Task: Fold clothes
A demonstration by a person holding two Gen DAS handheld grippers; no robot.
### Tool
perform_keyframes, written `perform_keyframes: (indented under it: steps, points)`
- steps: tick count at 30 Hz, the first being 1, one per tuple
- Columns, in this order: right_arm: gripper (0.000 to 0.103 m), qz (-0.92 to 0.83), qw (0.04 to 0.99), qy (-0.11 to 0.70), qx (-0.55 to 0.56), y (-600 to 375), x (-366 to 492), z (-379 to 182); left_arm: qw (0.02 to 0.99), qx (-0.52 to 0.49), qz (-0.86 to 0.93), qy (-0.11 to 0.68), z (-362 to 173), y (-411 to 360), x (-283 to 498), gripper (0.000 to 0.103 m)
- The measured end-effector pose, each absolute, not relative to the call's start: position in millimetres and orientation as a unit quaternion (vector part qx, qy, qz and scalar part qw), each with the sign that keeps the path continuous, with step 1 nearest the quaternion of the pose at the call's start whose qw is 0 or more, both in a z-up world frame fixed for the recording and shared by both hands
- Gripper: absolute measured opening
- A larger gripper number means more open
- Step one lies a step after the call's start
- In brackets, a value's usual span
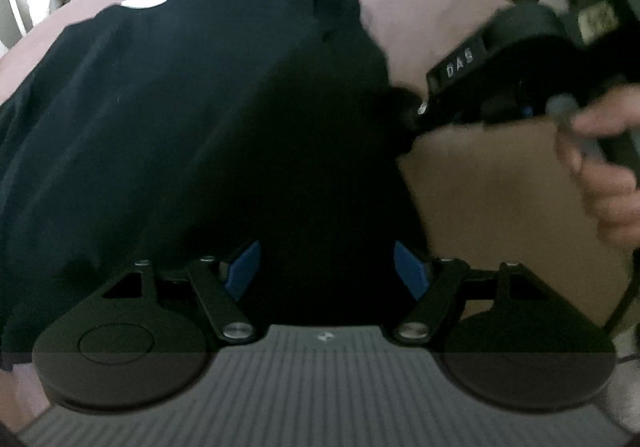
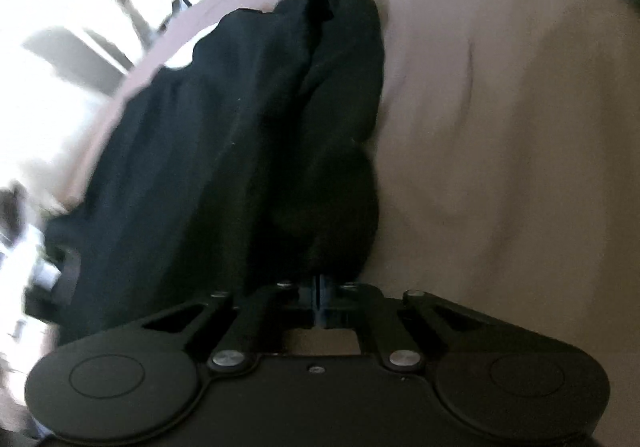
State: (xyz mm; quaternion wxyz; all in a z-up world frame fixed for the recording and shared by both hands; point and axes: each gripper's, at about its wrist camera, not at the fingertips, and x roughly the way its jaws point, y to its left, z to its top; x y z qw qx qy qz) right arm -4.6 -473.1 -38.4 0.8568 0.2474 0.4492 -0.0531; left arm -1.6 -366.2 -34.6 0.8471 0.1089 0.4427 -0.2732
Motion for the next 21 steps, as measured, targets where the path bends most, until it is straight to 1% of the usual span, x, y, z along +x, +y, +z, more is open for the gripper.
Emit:
perform_keyframes:
  steps: [1, 3, 7, 9, 11, 14, 16, 17, 18, 20, 21]
  points:
    - [0.002, -0.073, 0.870, 0.442, 0.207, -467.5, -5.0, -30.3, 0.848, 0.114, -0.269, 0.442, -37.2, -363.2, -0.5, 0.074]
    - [0.002, -0.143, 0.903, 0.387, 0.122, -468.2, -21.5, 3.7, 0.850, 0.109, -0.271, 0.437, -35.6, -354.4, -2.7, 0.074]
    - [0.002, -0.268, 0.908, 0.301, 0.118, -507.3, -64.9, 44.9, 0.851, 0.085, -0.271, 0.441, -29.5, -347.6, -4.5, 0.074]
    - [0.002, -0.332, 0.895, 0.282, 0.093, -521.0, -83.5, 49.5, 0.851, 0.087, -0.274, 0.440, -26.9, -350.3, -7.6, 0.075]
    - [0.002, -0.370, 0.883, 0.280, 0.071, -529.9, -97.0, 48.4, 0.847, 0.090, -0.285, 0.439, -24.6, -355.7, -10.7, 0.076]
    - [0.002, -0.366, 0.875, 0.294, 0.118, -547.2, -103.9, 40.3, 0.841, 0.104, -0.293, 0.442, -28.1, -371.5, -15.6, 0.085]
    - [0.002, -0.371, 0.869, 0.302, 0.125, -552.7, -101.0, 34.1, 0.839, 0.117, -0.293, 0.443, -32.9, -381.9, -18.4, 0.097]
    - [0.003, -0.378, 0.867, 0.304, 0.116, -553.2, -97.9, 31.4, 0.838, 0.127, -0.294, 0.443, -36.5, -386.0, -19.6, 0.099]
    - [0.003, -0.377, 0.867, 0.303, 0.119, -556.7, -94.7, 30.0, 0.837, 0.143, -0.288, 0.442, -41.6, -389.7, -19.8, 0.099]
    - [0.003, -0.376, 0.868, 0.300, 0.125, -564.3, -88.5, 27.3, 0.849, 0.155, -0.249, 0.440, -43.9, -392.0, -18.4, 0.068]
    - [0.003, -0.377, 0.870, 0.293, 0.119, -566.2, -85.7, 27.3, 0.855, 0.145, -0.236, 0.438, -37.2, -388.9, -17.1, 0.035]
